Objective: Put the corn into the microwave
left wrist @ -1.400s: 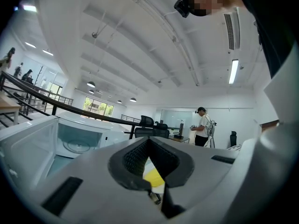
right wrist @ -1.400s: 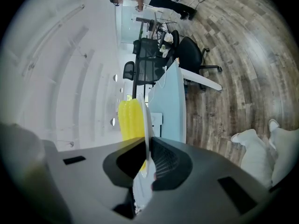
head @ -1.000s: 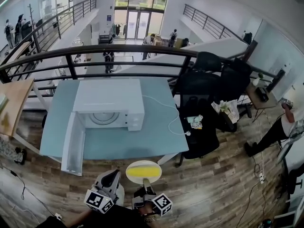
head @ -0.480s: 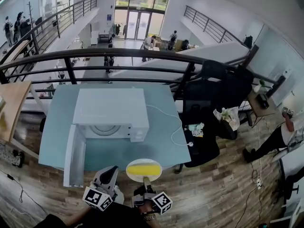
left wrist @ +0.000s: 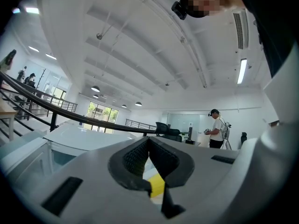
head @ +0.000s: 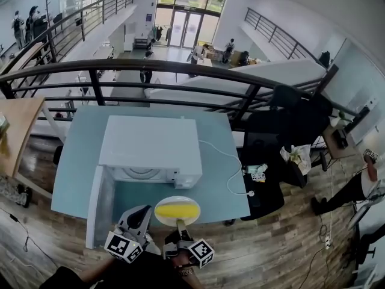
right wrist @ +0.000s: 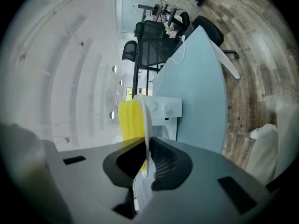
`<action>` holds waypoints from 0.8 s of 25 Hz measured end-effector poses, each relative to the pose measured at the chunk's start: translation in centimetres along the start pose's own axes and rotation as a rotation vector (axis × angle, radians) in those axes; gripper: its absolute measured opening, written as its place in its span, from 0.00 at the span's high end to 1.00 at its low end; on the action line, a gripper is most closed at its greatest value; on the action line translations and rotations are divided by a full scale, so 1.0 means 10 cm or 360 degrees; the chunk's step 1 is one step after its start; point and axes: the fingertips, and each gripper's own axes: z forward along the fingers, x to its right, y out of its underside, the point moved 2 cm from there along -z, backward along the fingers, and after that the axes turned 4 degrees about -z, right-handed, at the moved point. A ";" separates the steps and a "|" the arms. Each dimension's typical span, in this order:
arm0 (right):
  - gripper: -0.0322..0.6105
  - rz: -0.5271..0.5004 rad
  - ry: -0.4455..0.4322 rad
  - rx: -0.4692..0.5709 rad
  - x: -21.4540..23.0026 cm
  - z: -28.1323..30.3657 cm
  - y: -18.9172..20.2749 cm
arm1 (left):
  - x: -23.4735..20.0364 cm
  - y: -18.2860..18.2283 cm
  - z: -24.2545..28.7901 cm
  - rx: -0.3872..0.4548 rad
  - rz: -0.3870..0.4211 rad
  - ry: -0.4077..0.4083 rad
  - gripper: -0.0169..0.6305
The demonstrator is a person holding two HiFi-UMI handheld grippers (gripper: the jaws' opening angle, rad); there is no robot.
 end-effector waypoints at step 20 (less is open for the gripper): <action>0.91 -0.0019 0.0050 -0.0237 0.02 0.62 0.51 | -0.63 0.02 -0.26 -0.0012 -0.0020 -0.0224 0.97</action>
